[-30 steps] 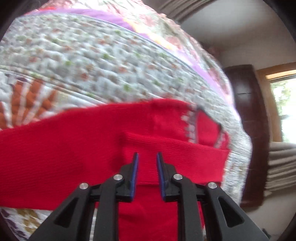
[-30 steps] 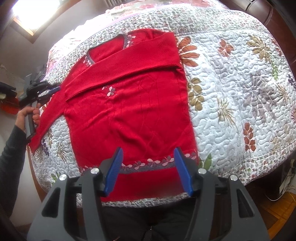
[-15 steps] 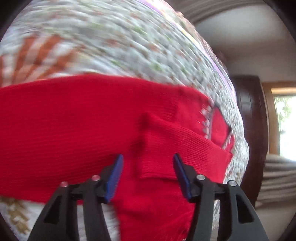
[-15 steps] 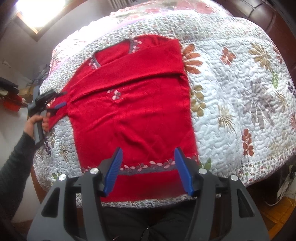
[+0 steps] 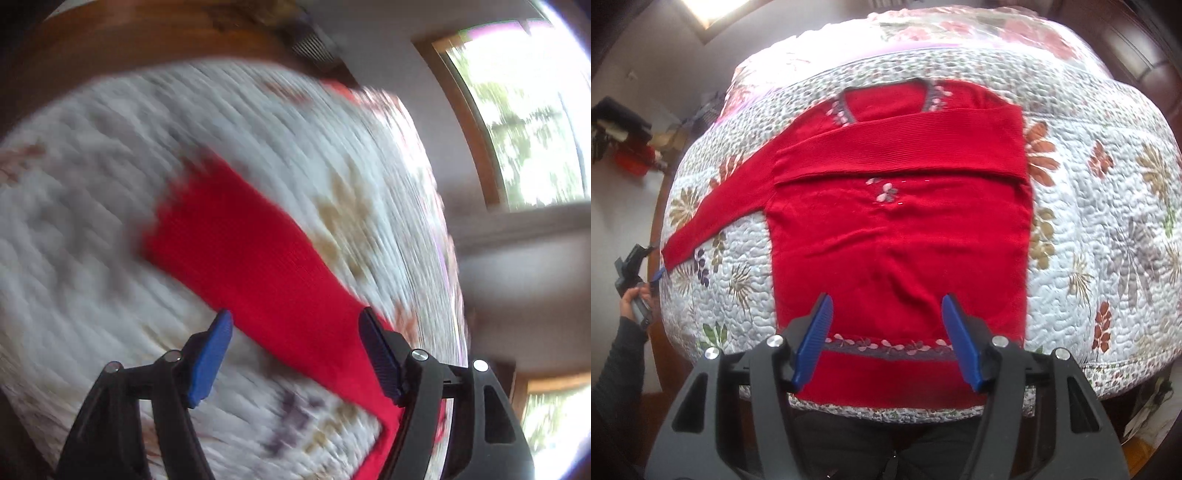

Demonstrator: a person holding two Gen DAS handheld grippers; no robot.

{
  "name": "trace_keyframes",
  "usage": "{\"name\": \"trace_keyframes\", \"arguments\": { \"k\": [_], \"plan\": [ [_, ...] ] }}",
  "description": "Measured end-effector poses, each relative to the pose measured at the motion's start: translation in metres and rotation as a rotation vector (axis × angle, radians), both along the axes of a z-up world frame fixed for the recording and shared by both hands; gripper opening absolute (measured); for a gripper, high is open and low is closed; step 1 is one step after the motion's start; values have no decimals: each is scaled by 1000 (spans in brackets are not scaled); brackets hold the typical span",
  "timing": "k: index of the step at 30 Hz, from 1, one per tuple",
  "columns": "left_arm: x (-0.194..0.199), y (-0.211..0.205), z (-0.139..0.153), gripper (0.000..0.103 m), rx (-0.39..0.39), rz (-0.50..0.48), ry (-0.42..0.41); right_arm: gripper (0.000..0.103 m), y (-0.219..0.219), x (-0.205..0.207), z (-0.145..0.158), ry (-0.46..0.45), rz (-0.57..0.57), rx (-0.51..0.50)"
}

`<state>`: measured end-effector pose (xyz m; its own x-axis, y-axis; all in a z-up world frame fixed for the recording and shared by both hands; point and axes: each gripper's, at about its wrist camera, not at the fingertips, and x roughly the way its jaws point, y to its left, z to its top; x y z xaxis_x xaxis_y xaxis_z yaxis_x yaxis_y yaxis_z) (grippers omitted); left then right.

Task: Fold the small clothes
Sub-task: 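Grasp the cuff of the other sleeve with the left tool and lift it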

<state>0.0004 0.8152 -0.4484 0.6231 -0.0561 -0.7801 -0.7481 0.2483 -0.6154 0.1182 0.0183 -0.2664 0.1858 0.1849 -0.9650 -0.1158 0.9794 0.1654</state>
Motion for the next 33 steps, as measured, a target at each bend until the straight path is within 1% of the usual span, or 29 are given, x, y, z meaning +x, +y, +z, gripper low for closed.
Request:
{"name": "trace_keyframes", "arguments": {
  "k": [2, 4, 7, 9, 10, 11, 12, 13, 14, 15, 16, 17, 18, 19, 20, 22, 26, 28, 32, 33],
  "plan": [
    [-8, 19, -8, 73, -26, 30, 8, 63, 10, -1, -1, 5, 21, -10],
    [-4, 25, -18, 73, -45, 21, 31, 63, 20, -1, -2, 11, 40, -19],
    [9, 36, -27, 74, -37, -42, 67, 63, 33, -2, -2, 13, 60, -30],
    [18, 39, -36, 75, -49, -92, 96, 63, 38, -2, -1, 10, 68, -35],
    [26, 36, -38, 77, -37, -121, 120, 63, 41, -3, 0, 6, 73, -40],
    [30, 33, -39, 80, -30, -138, 128, 63, 42, -3, 1, 4, 73, -41],
    [34, 32, -38, 80, -26, -151, 136, 63, 43, -4, 2, 3, 73, -42],
    [40, 31, -37, 80, -23, -164, 147, 63, 43, -5, 3, 0, 70, -43],
    [44, 30, -36, 78, -18, -179, 160, 63, 43, -6, 4, -2, 67, -43],
    [48, 29, -33, 70, -6, -194, 175, 63, 42, -7, 5, -4, 62, -42],
    [51, 28, -31, 42, 17, -214, 204, 63, 41, -7, 6, -6, 58, -40],
    [54, 28, -29, 19, 17, -227, 218, 63, 40, -7, 7, -10, 54, -38],
    [57, 29, -25, 16, 7, -228, 211, 63, 39, -7, 9, -16, 51, -36],
    [58, 29, -18, 10, 11, -231, 203, 63, 39, -7, 11, -23, 50, -33],
    [61, 28, -12, 9, 15, -236, 192, 63, 38, -7, 14, -33, 49, -30],
    [67, 22, 9, 9, 35, -251, 145, 63, 35, -7, 19, -51, 46, -22],
    [90, -2, 70, 8, 110, -307, 23, 63, 27, -6, 28, -87, 35, 3],
    [106, -26, 108, 8, 154, -357, -46, 63, 21, -5, 33, -108, 29, 17],
    [133, -72, 162, 8, 219, -466, -134, 63, 8, -2, 39, -141, 11, 42],
    [146, -94, 175, 8, 238, -509, -154, 63, 3, -1, 40, -149, 4, 48]
  ]
}}
